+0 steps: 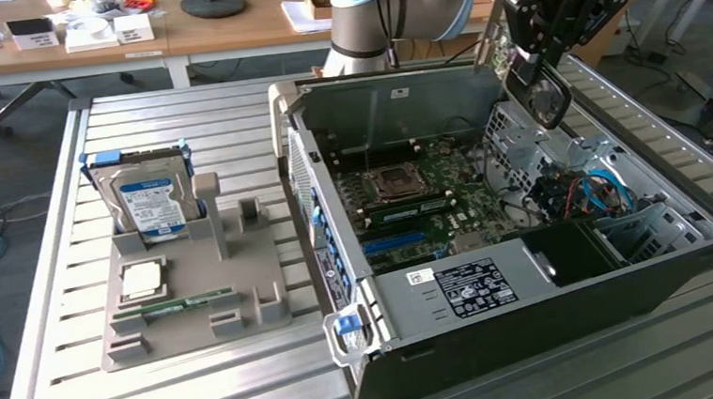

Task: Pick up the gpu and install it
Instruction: 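Pick up the gpu and move the gpu toward the slot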

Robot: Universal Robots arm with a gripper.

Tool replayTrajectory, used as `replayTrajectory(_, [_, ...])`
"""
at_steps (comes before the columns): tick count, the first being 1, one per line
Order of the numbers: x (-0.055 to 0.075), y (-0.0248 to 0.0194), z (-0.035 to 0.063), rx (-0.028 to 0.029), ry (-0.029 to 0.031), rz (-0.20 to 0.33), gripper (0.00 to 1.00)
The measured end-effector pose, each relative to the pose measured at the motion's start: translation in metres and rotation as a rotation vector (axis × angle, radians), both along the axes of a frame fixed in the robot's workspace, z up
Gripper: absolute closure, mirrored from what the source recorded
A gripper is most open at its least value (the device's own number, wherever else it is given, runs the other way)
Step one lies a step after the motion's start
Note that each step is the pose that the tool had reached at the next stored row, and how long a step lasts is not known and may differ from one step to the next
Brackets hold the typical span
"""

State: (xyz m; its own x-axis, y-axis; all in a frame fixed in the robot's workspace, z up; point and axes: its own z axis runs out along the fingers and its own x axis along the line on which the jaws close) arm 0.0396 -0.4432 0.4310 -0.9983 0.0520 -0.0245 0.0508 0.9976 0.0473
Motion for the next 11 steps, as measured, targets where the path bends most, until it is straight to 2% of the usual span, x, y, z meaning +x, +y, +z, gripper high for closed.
replayTrajectory(11, [0.012, 0.0000, 0.0000, -0.0001, 0.0000, 0.000, 0.73])
